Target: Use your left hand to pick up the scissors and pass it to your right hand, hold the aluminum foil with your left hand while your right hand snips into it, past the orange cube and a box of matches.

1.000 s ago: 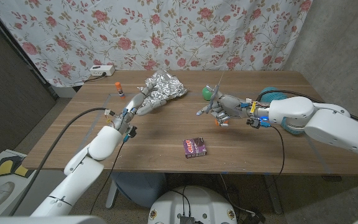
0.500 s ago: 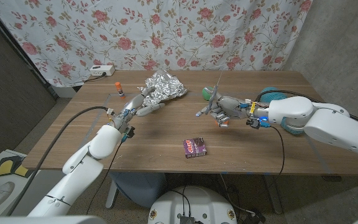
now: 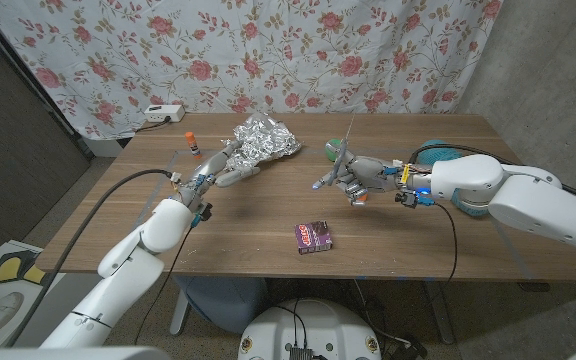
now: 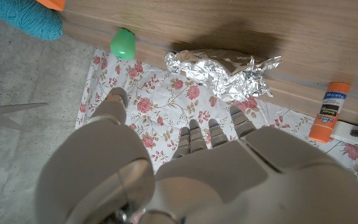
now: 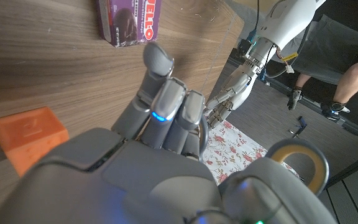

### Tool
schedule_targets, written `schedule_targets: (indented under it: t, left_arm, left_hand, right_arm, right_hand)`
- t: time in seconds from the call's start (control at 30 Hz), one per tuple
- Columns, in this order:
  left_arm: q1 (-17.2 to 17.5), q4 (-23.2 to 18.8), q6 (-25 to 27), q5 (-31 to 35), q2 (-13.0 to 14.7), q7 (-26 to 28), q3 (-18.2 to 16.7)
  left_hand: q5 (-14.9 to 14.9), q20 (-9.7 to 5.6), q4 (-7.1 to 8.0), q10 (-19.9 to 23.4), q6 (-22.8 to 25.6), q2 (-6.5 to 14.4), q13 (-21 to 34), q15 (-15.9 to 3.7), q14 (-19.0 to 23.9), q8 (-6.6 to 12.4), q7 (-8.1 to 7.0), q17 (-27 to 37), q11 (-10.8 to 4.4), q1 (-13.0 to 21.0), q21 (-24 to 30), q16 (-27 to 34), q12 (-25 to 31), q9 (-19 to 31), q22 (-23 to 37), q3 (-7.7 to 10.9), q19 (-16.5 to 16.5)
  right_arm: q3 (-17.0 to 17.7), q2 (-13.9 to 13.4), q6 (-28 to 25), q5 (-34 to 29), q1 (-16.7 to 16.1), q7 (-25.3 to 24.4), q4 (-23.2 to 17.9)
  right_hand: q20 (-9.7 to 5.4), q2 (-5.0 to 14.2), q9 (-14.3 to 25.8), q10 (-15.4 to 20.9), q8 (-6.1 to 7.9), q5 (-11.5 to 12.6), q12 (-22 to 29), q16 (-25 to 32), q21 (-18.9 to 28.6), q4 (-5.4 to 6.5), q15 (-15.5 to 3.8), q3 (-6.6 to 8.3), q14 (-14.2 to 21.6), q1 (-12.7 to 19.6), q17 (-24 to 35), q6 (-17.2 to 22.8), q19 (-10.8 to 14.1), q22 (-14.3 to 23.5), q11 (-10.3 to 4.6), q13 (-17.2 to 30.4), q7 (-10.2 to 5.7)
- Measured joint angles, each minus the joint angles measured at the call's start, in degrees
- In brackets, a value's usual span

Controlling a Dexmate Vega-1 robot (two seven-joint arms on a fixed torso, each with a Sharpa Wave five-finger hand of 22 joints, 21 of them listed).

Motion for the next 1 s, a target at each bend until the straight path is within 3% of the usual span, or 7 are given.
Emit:
schedule_targets:
  t: [0.23,0.4,0.77,0.87,1.0]
  left_arm:
    - [-0.1,0.0,1.9,1.5,0.3,0.3,0.1]
    - [-0.1,0.0,2.7,5.5,0.3,3.6,1.1]
    - [-1.2,2.2,3.9,11.3,0.4,8.3,3.9]
    - [-1.8,2.7,5.0,12.7,0.4,9.1,4.8]
    - [-2.4,3.0,7.0,15.0,0.4,10.1,6.0]
  left_hand:
    - [0.0,0.0,0.0,-0.1,0.1,0.0,-0.2,0.29,-0.3,0.07,-0.1,-0.3,-0.09,0.0,0.0,0.0,0.1,0.0,0.0,0.0,0.0]
    - [0.0,-0.11,0.0,3.0,3.1,-0.5,-0.8,-1.16,2.0,0.96,-0.82,-0.5,-1.96,-0.5,0.5,0.9,1.3,0.0,0.0,0.0,1.2]
    - [0.0,-0.29,0.23,3.7,3.5,-1.0,-1.0,-1.33,2.2,0.96,-0.64,-0.8,-2.17,-1.0,0.5,0.9,1.3,0.0,0.0,-0.28,1.4]
    - [0.0,-0.33,0.01,4.5,4.2,-1.0,-1.1,-1.8,2.7,0.95,-1.35,-0.9,-2.84,-1.0,0.5,0.9,1.8,0.0,0.0,-0.5,2.1]
    - [0.2,-0.39,-0.01,6.5,6.1,-1.4,-1.6,-3.1,4.0,1.34,-2.34,-1.2,-4.84,-0.6,0.9,1.5,2.5,0.0,-0.1,-0.48,3.6]
  right_arm:
    - [-0.2,0.0,0.0,-0.1,0.2,0.4,-0.3]
    - [-0.3,0.0,0.0,-0.2,0.2,0.5,-0.4]
    - [-0.2,-0.2,-0.8,0.2,0.0,0.2,-0.9]
    - [0.0,-0.4,-0.8,0.3,-0.1,0.2,-0.9]
    - [0.3,-0.6,-0.8,0.6,-0.4,0.1,-0.9]
  right_hand:
    - [0.0,0.0,0.0,0.0,0.0,0.0,0.0,0.0,0.0,0.0,0.0,0.0,0.0,0.0,0.0,0.1,0.0,0.0,0.0,0.0,-0.09]
    - [0.0,0.0,0.0,-0.2,0.0,0.0,0.0,0.0,0.0,0.16,0.0,0.17,0.0,0.0,0.0,0.1,0.0,-0.3,-0.15,0.0,-0.09]
    - [0.0,0.0,0.0,-0.3,0.0,0.0,0.0,0.0,-0.5,0.16,0.0,0.17,0.0,0.0,0.0,0.1,0.0,-0.5,-0.09,0.0,-0.1]
    - [0.0,0.0,0.0,-0.3,0.0,0.0,0.0,0.0,-0.5,0.16,0.0,0.17,0.0,0.0,0.0,0.1,0.0,-0.5,-0.09,0.0,-0.11]
    - [0.0,0.01,0.0,-0.3,0.0,0.0,0.0,0.0,-0.5,0.16,0.0,0.17,0.0,0.0,0.0,0.2,0.0,-0.8,-0.08,0.0,-0.19]
